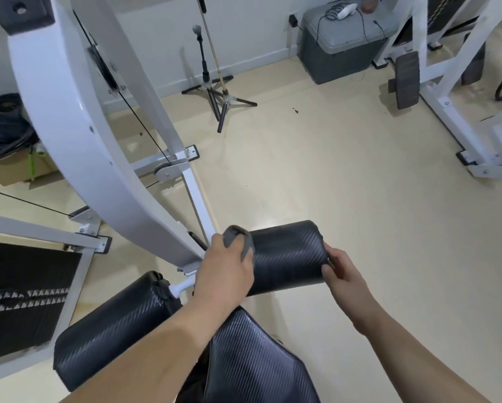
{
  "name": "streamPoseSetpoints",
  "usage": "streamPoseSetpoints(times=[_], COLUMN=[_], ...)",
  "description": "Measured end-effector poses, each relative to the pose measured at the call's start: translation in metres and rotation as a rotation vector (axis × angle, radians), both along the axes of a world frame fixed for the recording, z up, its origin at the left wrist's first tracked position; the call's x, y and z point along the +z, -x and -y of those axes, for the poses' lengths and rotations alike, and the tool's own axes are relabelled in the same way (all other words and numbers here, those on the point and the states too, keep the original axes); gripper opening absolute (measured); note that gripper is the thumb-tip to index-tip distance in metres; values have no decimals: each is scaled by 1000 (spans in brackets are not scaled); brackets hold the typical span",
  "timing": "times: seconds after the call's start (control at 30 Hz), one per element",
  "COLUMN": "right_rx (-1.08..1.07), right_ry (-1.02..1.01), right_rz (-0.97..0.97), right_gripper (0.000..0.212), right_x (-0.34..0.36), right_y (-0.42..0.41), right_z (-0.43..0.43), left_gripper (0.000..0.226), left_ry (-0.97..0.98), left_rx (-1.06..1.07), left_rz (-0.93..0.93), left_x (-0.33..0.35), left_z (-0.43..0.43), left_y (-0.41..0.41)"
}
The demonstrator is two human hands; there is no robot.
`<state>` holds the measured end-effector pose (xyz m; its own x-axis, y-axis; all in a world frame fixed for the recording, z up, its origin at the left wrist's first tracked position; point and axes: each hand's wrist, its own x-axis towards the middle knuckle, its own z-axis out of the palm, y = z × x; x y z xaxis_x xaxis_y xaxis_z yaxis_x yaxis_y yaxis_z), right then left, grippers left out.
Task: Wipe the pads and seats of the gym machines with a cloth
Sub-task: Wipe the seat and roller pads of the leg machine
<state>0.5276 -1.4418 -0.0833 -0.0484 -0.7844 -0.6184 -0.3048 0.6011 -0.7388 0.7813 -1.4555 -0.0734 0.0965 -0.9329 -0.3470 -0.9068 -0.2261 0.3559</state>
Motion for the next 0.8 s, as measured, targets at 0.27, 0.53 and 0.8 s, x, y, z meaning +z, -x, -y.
streamPoseSetpoints(times=[0.27,0.53,0.8], right_rx=[-163,-32,-48], right_ry=[18,38,64], right_rz=[-93,-29,39], right_gripper=[38,50,54], right_x=[-2,-4,-6], right_y=[-24,-15,-10], right_z=[22,22,1], left_gripper=[34,54,35], left_ry=[67,101,-105], left_rx=[-24,-490,-82], left_rz=[-19,8,100], left_x=[27,0,-1], left_z=[22,36,46], left_y=[18,82,5])
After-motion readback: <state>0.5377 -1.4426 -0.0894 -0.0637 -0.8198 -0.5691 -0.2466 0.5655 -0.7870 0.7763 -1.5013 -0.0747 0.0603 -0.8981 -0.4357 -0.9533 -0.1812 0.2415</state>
